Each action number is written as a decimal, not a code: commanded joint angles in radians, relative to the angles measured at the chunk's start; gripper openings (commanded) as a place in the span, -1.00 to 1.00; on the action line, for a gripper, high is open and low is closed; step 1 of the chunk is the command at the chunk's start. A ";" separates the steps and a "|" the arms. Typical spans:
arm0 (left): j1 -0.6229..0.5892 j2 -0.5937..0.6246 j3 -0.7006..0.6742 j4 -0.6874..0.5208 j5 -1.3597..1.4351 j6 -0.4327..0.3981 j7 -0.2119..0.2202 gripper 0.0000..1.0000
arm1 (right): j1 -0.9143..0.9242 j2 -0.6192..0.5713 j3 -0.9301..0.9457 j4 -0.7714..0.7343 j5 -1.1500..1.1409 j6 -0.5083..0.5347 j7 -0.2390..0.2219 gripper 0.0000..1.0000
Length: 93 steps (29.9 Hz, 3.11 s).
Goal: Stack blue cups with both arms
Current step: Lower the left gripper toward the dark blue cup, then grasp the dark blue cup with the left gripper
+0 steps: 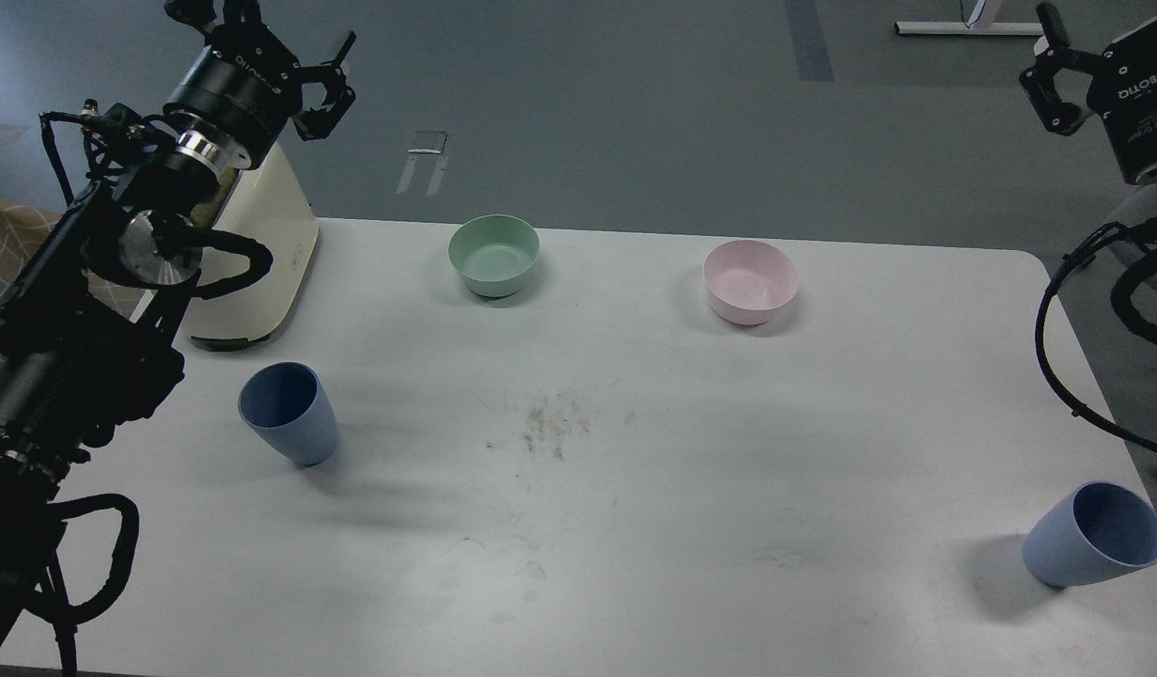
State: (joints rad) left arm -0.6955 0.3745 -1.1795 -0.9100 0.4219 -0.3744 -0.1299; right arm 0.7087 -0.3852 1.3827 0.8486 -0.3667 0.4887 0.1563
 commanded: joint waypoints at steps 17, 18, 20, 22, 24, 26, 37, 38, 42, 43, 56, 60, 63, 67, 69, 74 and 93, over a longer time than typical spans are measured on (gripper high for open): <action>0.568 0.667 -0.129 -0.645 0.720 0.109 -0.208 0.65 | -0.071 0.005 0.059 0.033 0.005 0.000 0.020 1.00; 0.583 0.678 -0.130 -0.648 0.754 0.111 -0.208 0.64 | -0.072 0.005 0.064 0.033 0.005 0.000 0.022 1.00; 0.631 0.687 -0.131 -0.648 0.866 0.127 -0.208 0.64 | -0.072 0.005 0.073 0.033 0.005 0.000 0.023 1.00; 0.680 0.690 -0.132 -0.656 0.971 0.150 -0.209 0.64 | -0.074 0.005 0.078 0.033 0.005 0.000 0.025 1.00; 0.720 0.692 -0.132 -0.676 1.073 0.169 -0.209 0.64 | -0.084 0.005 0.097 0.033 0.008 0.000 0.025 1.00; 0.754 0.692 -0.129 -0.682 1.199 0.178 -0.209 0.64 | -0.098 0.008 0.125 0.033 0.008 0.000 0.025 1.00; 0.875 0.678 -0.106 -0.664 1.537 0.239 -0.203 0.26 | -0.155 0.009 0.216 0.035 0.008 0.000 0.025 1.00; 0.878 0.672 -0.097 -0.658 1.535 0.239 -0.201 0.25 | -0.158 0.009 0.217 0.035 0.008 0.000 0.025 1.00; 0.872 0.618 -0.072 -0.595 1.529 0.238 -0.195 0.24 | -0.172 0.008 0.223 0.038 0.008 0.000 0.025 1.00; 0.869 0.600 -0.072 -0.587 1.525 0.238 -0.194 0.24 | -0.173 0.006 0.229 0.037 0.008 0.000 0.025 1.00; 0.866 0.532 -0.072 -0.549 1.514 0.238 -0.195 -0.03 | -0.190 0.009 0.240 0.053 0.008 0.000 0.025 1.00; 0.855 0.511 -0.066 -0.524 1.517 0.236 -0.194 -0.08 | -0.201 0.009 0.240 0.060 0.008 0.000 0.025 1.00; 0.821 0.494 -0.039 -0.495 1.517 0.236 -0.194 -0.10 | -0.212 0.008 0.240 0.058 0.008 0.000 0.025 1.00; 0.791 0.494 -0.003 -0.477 1.515 0.236 -0.195 -0.11 | -0.221 0.008 0.242 0.058 0.008 0.000 0.025 1.00; 0.786 0.494 0.006 -0.472 1.517 0.236 -0.195 -0.16 | -0.222 0.006 0.242 0.058 0.008 0.000 0.025 1.00; 0.786 0.491 0.012 -0.471 1.523 0.236 -0.195 -0.41 | -0.222 0.008 0.242 0.058 0.008 0.000 0.025 1.00; 0.751 0.489 0.021 -0.509 1.531 0.244 -0.204 -1.00 | -0.239 0.005 0.245 0.055 0.008 0.000 0.025 1.00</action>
State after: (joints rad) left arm 0.0696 0.8603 -1.1580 -1.3978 1.9509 -0.1317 -0.3321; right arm 0.4758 -0.3785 1.6246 0.9031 -0.3589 0.4887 0.1811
